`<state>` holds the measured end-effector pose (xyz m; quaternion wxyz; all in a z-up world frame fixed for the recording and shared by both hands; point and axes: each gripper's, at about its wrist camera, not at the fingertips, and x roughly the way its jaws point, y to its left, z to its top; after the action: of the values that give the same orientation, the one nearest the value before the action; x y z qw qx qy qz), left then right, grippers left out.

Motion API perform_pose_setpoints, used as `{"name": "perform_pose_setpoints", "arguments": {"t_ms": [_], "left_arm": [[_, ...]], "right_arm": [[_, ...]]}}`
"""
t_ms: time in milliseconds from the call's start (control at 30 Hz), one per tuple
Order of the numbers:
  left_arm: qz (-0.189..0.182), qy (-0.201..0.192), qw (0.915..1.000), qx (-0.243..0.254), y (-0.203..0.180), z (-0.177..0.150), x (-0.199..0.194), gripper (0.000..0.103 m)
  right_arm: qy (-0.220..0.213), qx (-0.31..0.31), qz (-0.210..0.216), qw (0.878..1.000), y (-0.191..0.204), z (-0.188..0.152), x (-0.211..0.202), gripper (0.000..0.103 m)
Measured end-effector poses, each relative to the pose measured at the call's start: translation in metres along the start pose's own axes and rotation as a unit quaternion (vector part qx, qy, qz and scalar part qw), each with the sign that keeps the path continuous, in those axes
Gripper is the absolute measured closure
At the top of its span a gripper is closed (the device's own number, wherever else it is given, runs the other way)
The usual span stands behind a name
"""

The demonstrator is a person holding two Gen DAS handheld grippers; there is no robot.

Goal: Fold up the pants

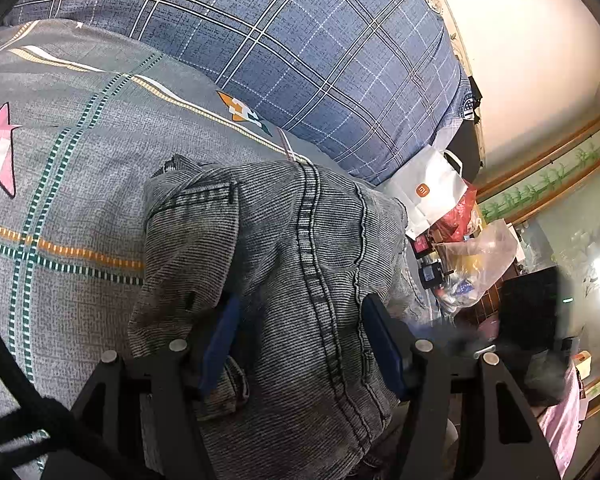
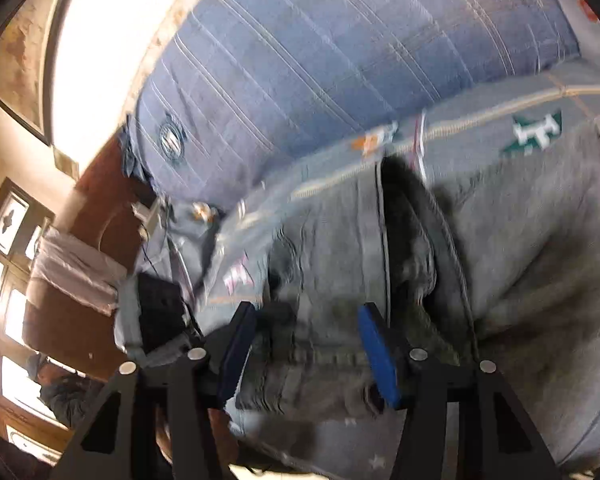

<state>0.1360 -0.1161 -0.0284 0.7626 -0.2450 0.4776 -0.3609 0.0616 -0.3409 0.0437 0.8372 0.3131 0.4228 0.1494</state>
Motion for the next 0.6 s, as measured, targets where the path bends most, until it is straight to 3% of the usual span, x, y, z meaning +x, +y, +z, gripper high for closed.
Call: {"name": "perform_pose_setpoints", "arguments": {"t_ms": [133,233,267,300,433,500,533,600], "left_arm": [[0.001,-0.001,1.0000,0.002,-0.001,-0.002,-0.004,0.039],[0.005,-0.002,1.0000,-0.002,-0.002,-0.002,-0.007,0.039],[0.003,-0.002,1.0000,-0.002,-0.003,-0.002,-0.010,0.039],[-0.002,-0.004,1.0000,-0.002,-0.005,-0.003,-0.016,0.039],[-0.017,-0.028,0.9993,0.016,-0.017,-0.005,-0.049,0.038],[-0.007,-0.048,0.9985,0.026,-0.019,-0.009,-0.064,0.033],[0.007,-0.056,0.9980,0.028,-0.017,-0.013,-0.069,0.032],[0.058,-0.050,0.9968,0.024,-0.009,-0.019,-0.064,0.032]], "right_arm": [[0.054,0.071,-0.025,0.996,-0.034,-0.010,0.030,0.048],[0.065,0.088,0.002,0.994,-0.039,-0.010,0.037,0.069],[0.061,0.081,-0.006,0.995,-0.037,-0.010,0.034,0.084],[0.047,0.080,-0.015,0.996,-0.036,-0.008,0.026,0.091],[0.002,0.056,0.003,0.998,-0.021,-0.003,-0.004,0.093],[-0.021,0.041,0.004,0.999,-0.011,-0.003,-0.018,0.093],[-0.031,0.033,-0.005,0.999,-0.007,-0.003,-0.024,0.093],[-0.040,0.006,-0.074,0.996,0.000,-0.003,-0.025,0.093]]}}
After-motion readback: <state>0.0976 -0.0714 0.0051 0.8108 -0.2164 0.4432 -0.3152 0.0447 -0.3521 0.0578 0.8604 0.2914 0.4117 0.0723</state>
